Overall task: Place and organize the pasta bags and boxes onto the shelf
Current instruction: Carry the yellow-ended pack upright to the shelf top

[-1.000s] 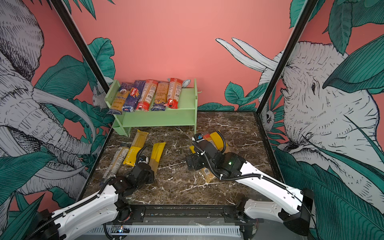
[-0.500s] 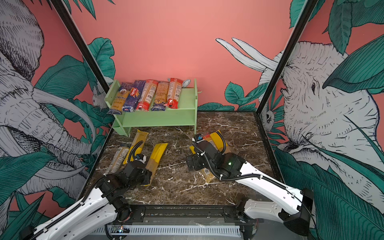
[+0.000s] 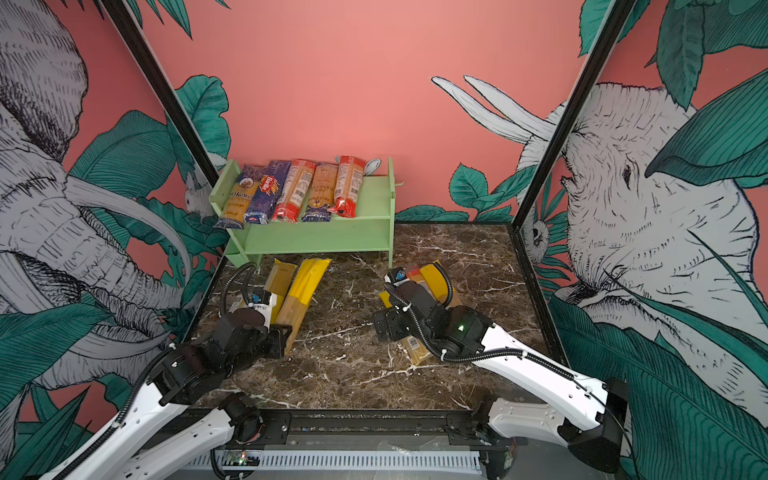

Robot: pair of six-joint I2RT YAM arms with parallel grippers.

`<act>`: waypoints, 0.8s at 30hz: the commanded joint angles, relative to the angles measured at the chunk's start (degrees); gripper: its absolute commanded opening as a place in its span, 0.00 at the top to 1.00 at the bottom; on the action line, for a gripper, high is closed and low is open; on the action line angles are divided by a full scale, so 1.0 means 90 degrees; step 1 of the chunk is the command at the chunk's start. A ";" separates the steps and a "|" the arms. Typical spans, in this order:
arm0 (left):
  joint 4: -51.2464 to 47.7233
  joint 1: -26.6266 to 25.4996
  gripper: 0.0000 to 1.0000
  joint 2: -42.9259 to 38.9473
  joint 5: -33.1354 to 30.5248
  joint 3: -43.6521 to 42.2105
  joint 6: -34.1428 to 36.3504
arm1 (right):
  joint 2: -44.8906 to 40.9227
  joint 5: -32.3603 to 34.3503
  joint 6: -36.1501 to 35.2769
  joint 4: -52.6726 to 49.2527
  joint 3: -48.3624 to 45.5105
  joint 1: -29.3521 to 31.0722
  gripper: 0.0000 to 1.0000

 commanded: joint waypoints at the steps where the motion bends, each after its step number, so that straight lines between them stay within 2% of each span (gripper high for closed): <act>1: 0.0737 -0.0028 1.00 -0.0098 -0.0321 0.0158 0.0211 | -0.0070 0.0119 -0.0042 0.0009 0.0029 0.0030 0.01; 11: 0.0984 -0.0028 1.00 0.0060 -0.0197 0.0387 0.0386 | -0.0013 0.0147 -0.0044 0.0025 -0.0006 0.0026 0.01; 24: 0.0486 -0.0028 1.00 0.0165 -0.0182 0.2029 0.1014 | 0.0197 0.0196 -0.0278 -0.0046 0.0384 -0.0023 0.01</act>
